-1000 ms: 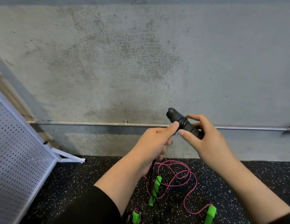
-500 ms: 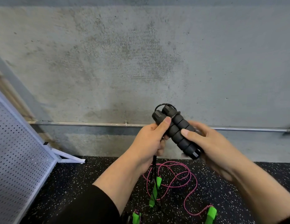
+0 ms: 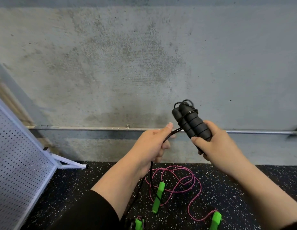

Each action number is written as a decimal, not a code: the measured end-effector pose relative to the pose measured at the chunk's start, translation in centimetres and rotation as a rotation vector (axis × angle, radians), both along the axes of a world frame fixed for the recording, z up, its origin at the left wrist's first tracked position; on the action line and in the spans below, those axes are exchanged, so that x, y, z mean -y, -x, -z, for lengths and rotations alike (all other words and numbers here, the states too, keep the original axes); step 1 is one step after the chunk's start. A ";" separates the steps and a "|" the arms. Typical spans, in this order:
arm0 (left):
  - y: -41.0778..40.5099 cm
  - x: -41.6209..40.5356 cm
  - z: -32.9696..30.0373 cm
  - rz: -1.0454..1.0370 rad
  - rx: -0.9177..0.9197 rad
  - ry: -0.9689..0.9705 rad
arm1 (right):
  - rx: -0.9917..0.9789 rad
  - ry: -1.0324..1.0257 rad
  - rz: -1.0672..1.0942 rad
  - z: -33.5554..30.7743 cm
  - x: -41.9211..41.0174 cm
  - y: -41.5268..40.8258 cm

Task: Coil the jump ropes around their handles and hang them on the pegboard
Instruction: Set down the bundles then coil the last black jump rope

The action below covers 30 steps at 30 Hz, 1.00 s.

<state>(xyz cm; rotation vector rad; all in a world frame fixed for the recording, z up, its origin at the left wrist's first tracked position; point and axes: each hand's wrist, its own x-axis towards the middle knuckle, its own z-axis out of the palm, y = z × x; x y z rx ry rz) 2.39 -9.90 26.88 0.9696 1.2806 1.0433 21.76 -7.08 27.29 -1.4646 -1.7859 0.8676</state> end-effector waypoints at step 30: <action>-0.4 -0.4 0.2 -0.008 0.138 -0.105 | -1.018 0.927 -0.216 -0.4 1.5 1.7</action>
